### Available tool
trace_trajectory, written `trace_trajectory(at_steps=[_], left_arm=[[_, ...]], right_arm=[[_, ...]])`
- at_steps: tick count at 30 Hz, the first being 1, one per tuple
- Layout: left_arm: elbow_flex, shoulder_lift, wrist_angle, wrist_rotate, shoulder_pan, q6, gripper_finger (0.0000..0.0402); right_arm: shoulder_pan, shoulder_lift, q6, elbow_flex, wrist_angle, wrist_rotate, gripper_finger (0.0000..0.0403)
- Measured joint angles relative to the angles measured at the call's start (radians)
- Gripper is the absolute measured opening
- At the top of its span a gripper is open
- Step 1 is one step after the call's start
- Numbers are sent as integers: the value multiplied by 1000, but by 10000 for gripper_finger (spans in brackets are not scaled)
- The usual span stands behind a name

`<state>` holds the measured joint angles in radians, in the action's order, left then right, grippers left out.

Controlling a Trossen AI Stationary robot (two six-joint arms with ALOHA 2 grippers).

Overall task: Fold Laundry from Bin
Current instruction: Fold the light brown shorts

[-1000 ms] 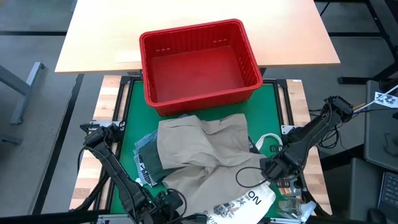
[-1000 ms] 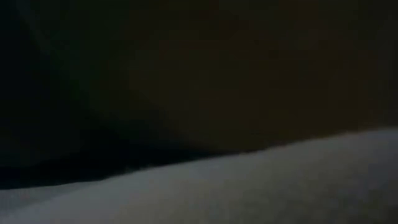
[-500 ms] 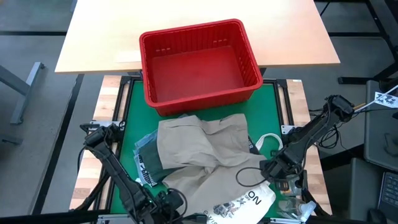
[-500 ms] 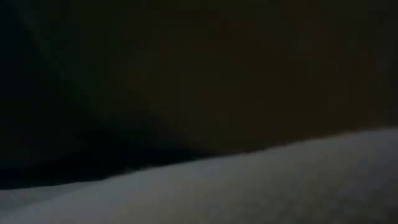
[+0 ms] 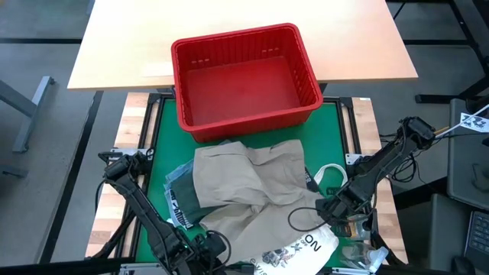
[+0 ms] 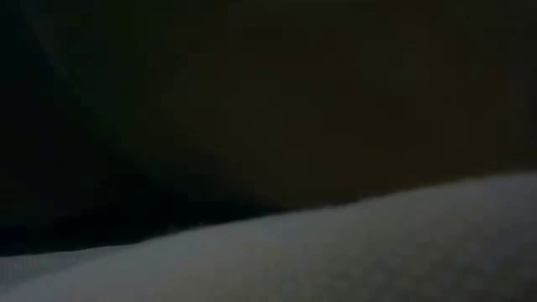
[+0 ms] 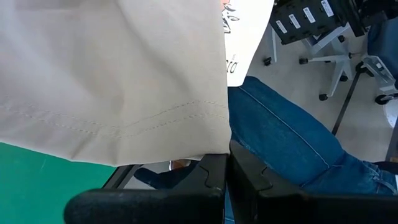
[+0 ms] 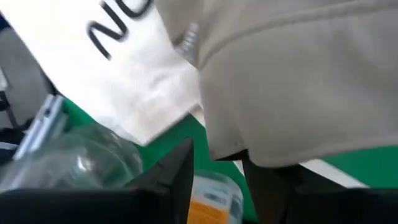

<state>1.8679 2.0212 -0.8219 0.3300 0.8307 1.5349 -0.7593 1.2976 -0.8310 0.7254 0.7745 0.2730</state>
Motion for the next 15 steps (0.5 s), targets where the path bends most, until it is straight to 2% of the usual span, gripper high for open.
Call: trace_trajectory(at_steps=[6, 9, 13, 15], left_arm=[[0, 0, 0, 0, 0, 0, 0], [0, 0, 0, 1, 0, 0, 0], [0, -1, 0, 18, 1, 10, 0], [0, -5, 0, 9, 1, 26, 0]], right_arm=[[0, 0, -11, 0, -44, -84, 120], [0, 0, -13, 0, -45, -106, 85], [0, 0, -15, 0, -46, -108, 15], [0, 0, -28, 0, -45, -105, 12]])
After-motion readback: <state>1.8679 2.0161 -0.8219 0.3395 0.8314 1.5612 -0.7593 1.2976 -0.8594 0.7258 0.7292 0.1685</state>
